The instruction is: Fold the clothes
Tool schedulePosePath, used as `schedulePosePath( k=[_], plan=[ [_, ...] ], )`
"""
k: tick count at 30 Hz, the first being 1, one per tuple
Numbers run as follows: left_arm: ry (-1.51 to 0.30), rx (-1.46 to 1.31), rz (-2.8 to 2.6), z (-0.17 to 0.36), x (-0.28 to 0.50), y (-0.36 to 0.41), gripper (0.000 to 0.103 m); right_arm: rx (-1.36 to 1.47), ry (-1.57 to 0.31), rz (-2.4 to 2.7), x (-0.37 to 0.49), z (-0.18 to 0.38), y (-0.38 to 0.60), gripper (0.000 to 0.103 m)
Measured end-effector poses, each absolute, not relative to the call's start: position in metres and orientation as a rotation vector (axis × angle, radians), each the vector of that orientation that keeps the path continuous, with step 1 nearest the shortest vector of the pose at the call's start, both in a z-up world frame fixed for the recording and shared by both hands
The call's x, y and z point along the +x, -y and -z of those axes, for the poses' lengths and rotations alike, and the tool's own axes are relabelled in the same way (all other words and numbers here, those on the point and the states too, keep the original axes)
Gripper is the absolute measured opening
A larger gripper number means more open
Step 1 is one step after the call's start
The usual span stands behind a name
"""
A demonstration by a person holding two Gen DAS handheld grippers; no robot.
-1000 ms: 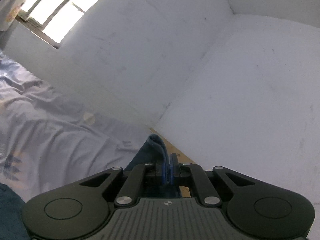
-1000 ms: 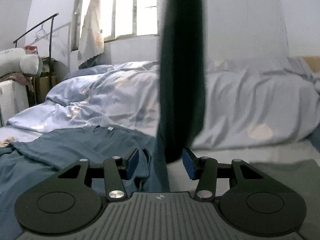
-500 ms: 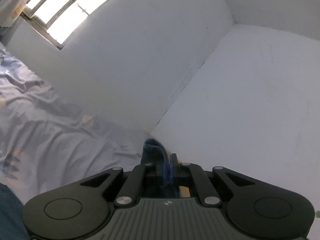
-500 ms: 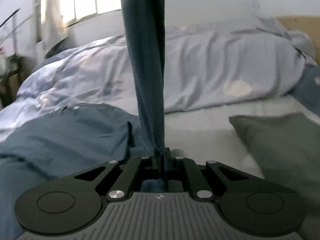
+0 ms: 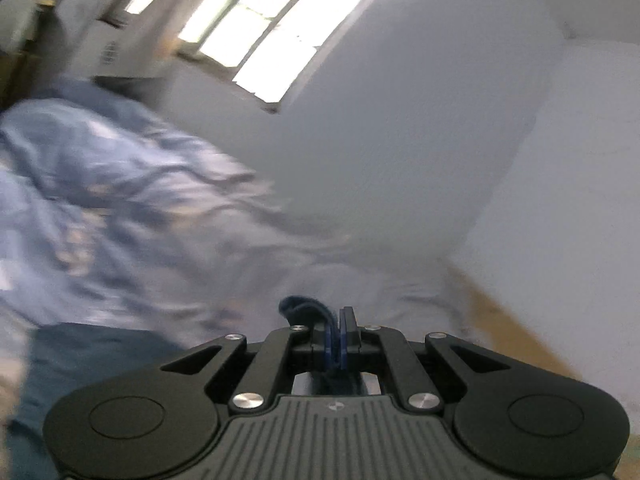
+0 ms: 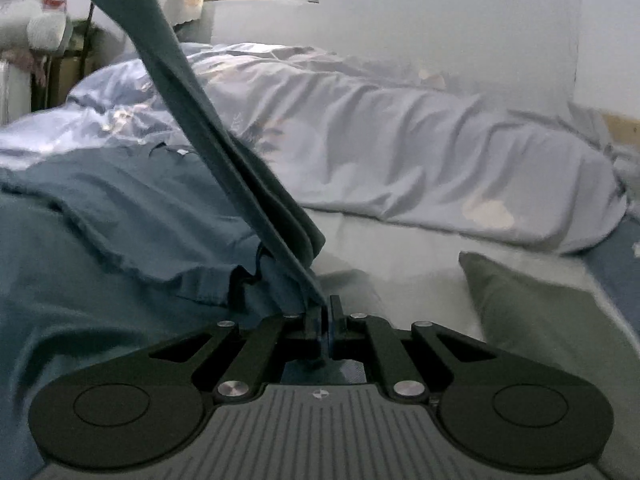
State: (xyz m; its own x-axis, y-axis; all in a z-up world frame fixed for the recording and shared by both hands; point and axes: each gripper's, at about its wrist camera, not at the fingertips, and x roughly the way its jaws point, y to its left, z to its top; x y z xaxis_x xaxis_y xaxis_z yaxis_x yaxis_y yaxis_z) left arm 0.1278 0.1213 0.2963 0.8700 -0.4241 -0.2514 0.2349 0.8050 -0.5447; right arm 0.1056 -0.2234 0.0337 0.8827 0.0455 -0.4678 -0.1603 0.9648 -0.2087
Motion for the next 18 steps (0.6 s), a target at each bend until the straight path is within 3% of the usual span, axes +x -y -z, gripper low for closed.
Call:
schedulePosePath(
  k=[12,15,17,18],
  plan=[
    [-0.51,-0.563,0.194,-0.194,0.144,-0.228,0.001,-0.635,-0.447,-0.381,0.066,-0.027,0.194,0.005],
    [-0.545,-0.614,0.186,-0.165,0.141,-0.244,0.001,-0.572,-0.455,-0.438,0.058,-0.046,0.21,0.014],
    [-0.55,-0.644,0.178,-0.149,0.14,-0.252,0.001,-0.54,-0.429,-0.409,0.056,-0.063,0.215,0.029],
    [-0.551,-0.66,0.174,-0.141,0.141,-0.257,0.001,-0.54,-0.412,-0.395,0.056,-0.069,0.215,0.03]
  ],
)
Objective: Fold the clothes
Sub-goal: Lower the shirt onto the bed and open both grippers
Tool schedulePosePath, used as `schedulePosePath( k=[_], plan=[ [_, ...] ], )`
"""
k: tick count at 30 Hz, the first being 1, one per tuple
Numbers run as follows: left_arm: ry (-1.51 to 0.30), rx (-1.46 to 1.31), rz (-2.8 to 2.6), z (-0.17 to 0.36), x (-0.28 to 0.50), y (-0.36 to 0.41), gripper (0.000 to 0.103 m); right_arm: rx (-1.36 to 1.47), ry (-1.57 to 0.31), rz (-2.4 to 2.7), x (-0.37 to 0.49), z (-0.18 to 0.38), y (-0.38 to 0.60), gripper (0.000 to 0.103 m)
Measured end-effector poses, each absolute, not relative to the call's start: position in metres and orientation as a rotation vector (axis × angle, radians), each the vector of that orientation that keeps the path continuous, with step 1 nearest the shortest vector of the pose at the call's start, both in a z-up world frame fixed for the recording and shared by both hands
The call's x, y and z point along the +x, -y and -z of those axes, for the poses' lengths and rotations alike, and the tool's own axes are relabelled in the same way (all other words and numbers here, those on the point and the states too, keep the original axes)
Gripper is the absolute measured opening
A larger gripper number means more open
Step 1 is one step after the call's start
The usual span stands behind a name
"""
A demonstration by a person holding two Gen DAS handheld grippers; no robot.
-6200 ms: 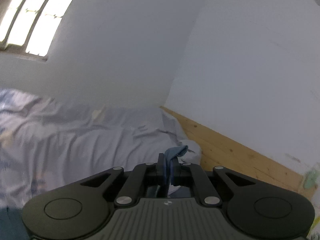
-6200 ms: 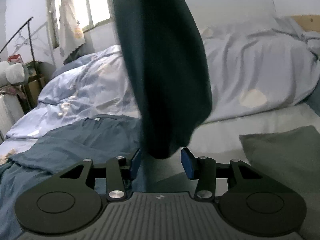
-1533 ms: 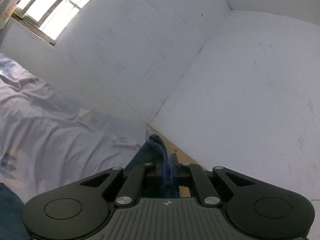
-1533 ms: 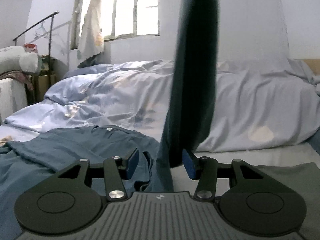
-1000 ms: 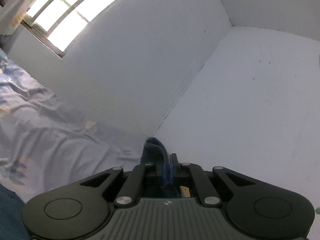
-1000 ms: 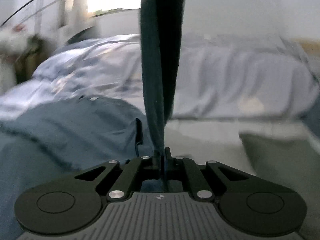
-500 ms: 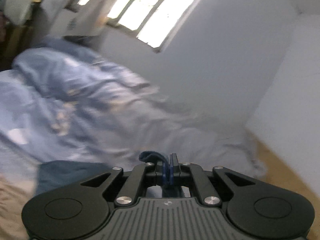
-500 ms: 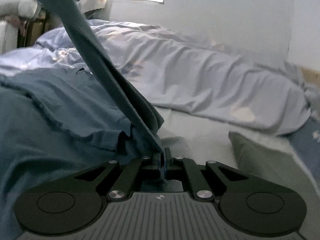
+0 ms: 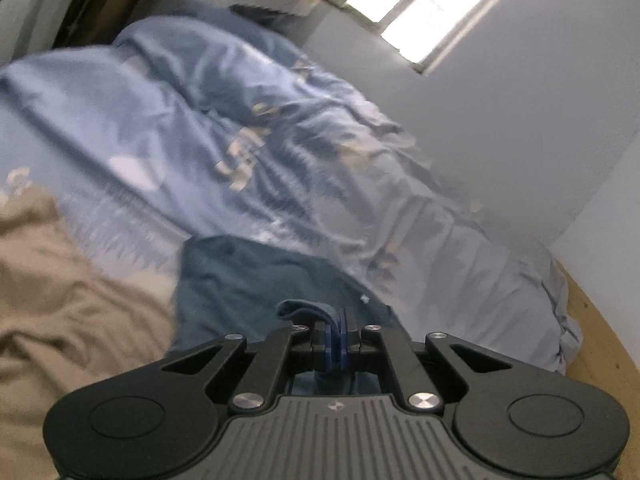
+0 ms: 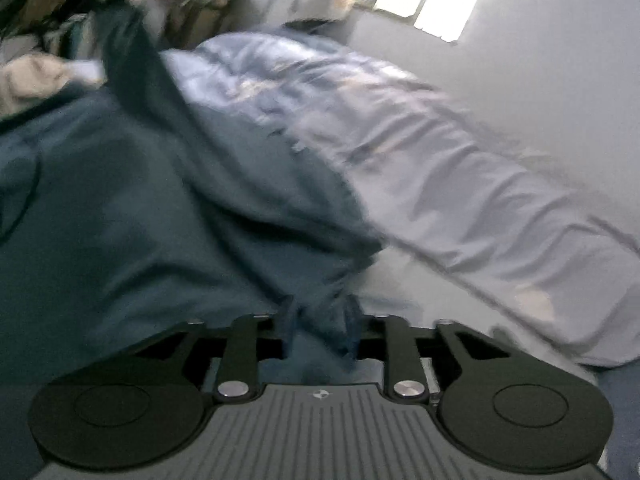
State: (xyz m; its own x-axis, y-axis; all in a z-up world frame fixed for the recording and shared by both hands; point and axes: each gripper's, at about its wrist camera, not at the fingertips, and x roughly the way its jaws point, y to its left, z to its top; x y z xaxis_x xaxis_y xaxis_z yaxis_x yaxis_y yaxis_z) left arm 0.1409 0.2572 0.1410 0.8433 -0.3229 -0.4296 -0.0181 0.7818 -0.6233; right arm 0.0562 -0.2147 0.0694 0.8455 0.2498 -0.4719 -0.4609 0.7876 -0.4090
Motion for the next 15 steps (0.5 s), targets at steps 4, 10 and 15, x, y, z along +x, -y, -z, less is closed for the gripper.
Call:
schedulePosePath(
  k=[4,10,15],
  plan=[
    [-0.554,-0.687,0.159,-0.12,0.143,-0.273,0.002,-0.656,-0.367,-0.391,0.065,-0.079,0.191,0.03],
    [-0.479,-0.739,0.134,-0.104,0.128,-0.291,0.061,-0.843,-0.372,-0.548,0.077,-0.066,0.13,0.03],
    [-0.381,-0.831,0.056,-0.097,0.093,-0.304,0.066,-0.972,-0.356,-0.614,0.084,-0.05,0.093,0.03]
  ],
)
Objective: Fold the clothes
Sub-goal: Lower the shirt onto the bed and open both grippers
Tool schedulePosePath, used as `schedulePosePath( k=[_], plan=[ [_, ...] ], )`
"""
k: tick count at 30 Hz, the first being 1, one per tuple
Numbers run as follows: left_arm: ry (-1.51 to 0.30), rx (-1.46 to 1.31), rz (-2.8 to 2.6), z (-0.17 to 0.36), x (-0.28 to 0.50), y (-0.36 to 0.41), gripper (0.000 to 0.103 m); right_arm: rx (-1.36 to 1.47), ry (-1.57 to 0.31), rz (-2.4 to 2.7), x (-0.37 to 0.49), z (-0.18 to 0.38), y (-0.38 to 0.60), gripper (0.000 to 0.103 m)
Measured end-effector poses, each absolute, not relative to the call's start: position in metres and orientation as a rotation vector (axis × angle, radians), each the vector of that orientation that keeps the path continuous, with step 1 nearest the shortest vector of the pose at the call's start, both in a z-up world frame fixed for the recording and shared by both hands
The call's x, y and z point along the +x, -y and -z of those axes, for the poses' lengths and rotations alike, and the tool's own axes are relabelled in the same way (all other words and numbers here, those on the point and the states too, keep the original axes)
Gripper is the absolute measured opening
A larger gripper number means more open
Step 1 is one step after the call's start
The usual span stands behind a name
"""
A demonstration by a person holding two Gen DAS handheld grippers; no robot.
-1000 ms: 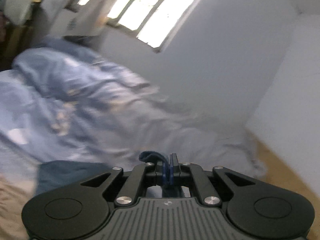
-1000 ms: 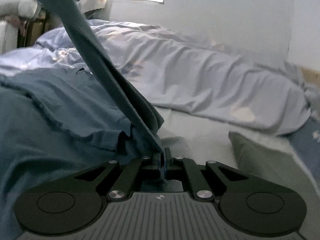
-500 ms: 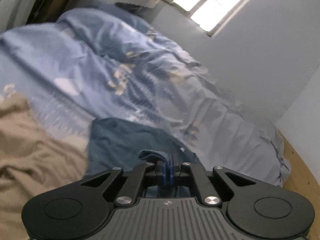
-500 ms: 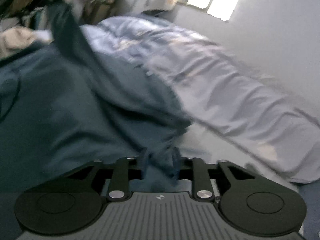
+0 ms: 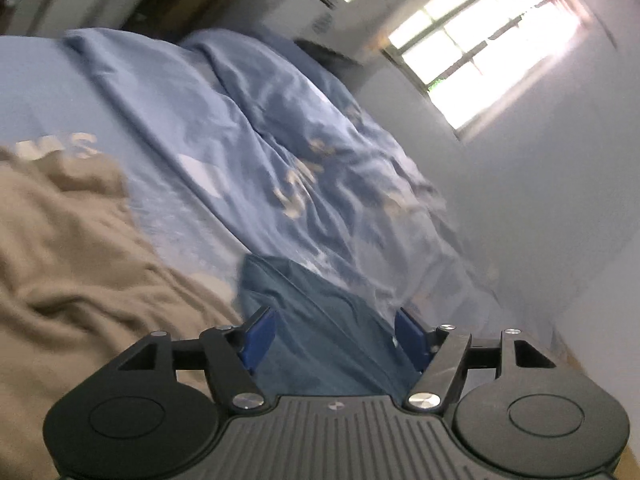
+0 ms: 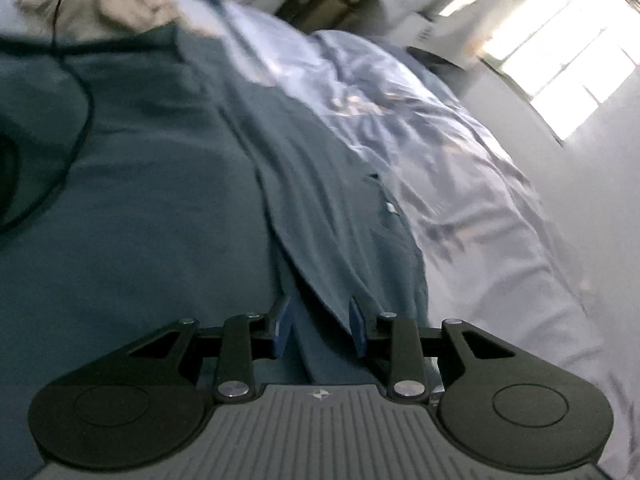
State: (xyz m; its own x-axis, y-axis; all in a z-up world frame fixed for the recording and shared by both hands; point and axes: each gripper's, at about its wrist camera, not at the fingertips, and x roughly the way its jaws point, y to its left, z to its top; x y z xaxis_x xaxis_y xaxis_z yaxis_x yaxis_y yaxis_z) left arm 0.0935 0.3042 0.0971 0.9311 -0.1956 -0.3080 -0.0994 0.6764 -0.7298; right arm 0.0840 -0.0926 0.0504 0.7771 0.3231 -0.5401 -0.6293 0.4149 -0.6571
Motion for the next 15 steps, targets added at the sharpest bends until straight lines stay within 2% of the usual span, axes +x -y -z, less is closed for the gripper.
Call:
schedulePosePath(
  k=[6,11,15],
  plan=[
    [-0.223,-0.9,0.088,-0.09,0.035,-0.278,0.072,-1.134,-0.38,-0.65,0.099,-0.043,0.08,0.03],
    [-0.287,-0.824,0.208,-0.085,0.041,-0.246,0.074,-1.289,-0.43,-0.616,0.12,-0.03,0.082,0.03],
    [-0.326,-0.901,0.249,-0.069,0.051,-0.235,0.074,-1.326,-0.473,-0.59,0.143,-0.019,0.084,0.03]
  ],
)
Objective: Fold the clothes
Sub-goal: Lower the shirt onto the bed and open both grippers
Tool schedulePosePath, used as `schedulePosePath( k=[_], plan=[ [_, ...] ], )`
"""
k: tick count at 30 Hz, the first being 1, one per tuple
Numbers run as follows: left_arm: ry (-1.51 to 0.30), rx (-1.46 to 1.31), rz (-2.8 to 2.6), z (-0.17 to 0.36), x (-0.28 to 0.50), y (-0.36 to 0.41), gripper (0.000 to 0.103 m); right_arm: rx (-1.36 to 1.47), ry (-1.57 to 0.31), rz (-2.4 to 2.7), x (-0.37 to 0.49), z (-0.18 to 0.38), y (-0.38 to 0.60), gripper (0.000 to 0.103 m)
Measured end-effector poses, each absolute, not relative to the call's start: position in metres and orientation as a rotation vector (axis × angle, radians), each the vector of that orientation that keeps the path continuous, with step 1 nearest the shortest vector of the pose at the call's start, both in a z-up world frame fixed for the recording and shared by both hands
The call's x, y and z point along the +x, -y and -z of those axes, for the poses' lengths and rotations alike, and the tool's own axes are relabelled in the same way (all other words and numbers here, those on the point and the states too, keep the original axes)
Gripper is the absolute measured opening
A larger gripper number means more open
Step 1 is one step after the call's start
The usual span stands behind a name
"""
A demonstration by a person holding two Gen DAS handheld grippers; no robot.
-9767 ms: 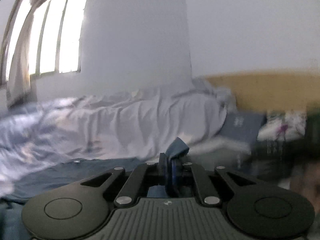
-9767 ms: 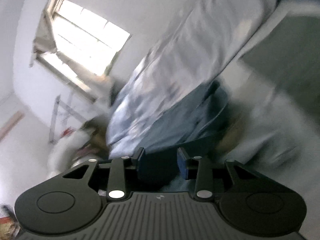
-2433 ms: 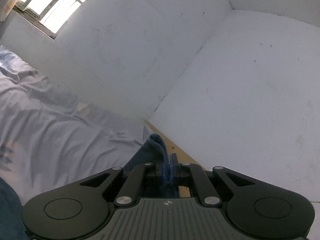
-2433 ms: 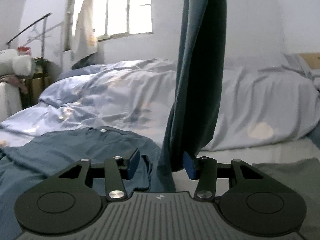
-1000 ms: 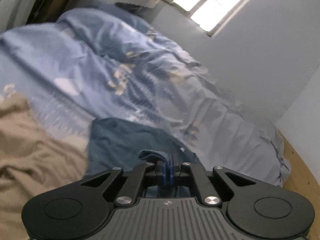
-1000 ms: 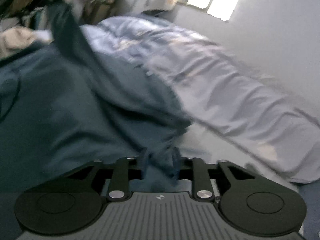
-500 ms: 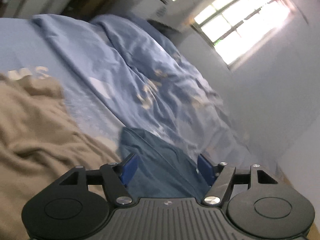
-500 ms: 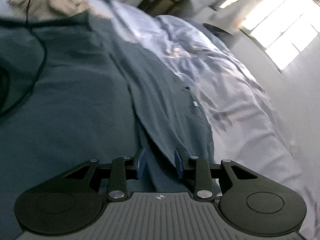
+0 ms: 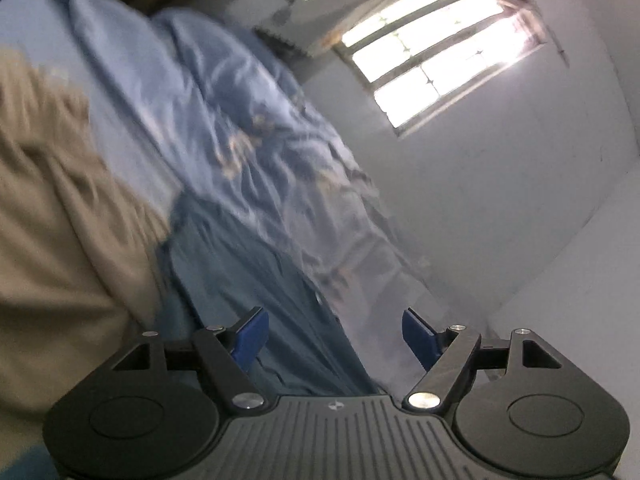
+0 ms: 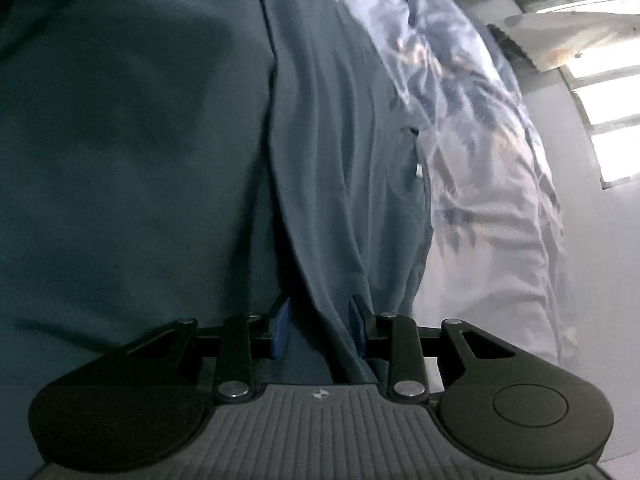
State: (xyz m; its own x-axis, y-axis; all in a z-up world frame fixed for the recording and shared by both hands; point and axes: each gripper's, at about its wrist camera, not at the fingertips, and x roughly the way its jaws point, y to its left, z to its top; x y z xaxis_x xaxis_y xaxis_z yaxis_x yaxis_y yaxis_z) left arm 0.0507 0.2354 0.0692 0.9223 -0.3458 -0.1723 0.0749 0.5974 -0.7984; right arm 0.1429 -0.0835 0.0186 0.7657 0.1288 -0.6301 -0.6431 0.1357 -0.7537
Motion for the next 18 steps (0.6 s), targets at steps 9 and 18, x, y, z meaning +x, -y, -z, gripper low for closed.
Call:
schedulePosePath(
  k=[9,18],
  plan=[
    [-0.338,-0.84,0.256,-0.065,0.065,-0.227,0.074,-0.993,-0.473,-0.377,0.235,-0.082,0.103,0.029],
    [-0.326,-0.853,0.172,-0.063,0.064,-0.241,0.074,-1.091,-0.629,-0.428,0.233,-0.09,0.099,0.03]
  ],
)
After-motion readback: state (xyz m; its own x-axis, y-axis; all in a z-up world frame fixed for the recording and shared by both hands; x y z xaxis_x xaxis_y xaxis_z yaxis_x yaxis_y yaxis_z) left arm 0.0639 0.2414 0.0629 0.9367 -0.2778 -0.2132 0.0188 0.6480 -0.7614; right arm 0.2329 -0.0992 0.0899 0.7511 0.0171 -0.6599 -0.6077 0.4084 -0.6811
